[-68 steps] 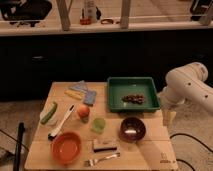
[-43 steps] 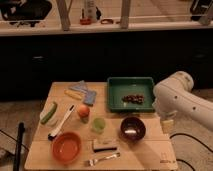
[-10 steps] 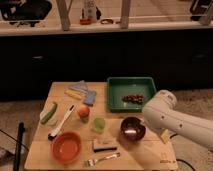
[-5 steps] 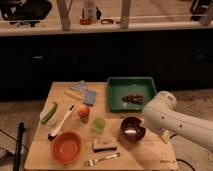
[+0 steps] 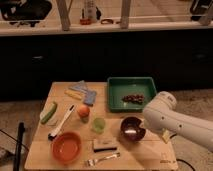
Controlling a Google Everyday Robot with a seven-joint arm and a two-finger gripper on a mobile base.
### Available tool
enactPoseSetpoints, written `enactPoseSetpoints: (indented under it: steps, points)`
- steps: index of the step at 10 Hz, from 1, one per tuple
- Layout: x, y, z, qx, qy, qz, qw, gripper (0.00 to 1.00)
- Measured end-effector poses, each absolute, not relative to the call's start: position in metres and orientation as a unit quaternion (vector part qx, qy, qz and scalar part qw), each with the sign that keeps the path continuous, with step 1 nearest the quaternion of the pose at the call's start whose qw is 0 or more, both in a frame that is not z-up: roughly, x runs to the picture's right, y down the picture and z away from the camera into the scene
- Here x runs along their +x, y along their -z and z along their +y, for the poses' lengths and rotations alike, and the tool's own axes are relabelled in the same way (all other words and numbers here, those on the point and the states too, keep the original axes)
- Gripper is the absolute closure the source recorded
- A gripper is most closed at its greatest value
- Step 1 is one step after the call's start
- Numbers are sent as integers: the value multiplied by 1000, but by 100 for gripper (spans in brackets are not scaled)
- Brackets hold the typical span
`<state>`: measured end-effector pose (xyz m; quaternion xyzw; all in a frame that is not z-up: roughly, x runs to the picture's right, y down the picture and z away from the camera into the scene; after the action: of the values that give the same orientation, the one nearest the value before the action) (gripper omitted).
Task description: Stack bowls on top of each other
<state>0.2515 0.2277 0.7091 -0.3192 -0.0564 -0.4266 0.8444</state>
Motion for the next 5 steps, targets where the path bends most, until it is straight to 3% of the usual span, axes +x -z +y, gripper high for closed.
enactPoseSetpoints:
  steps: [5]
  points:
    - [242,-730,236,-293,476,-124,820,20]
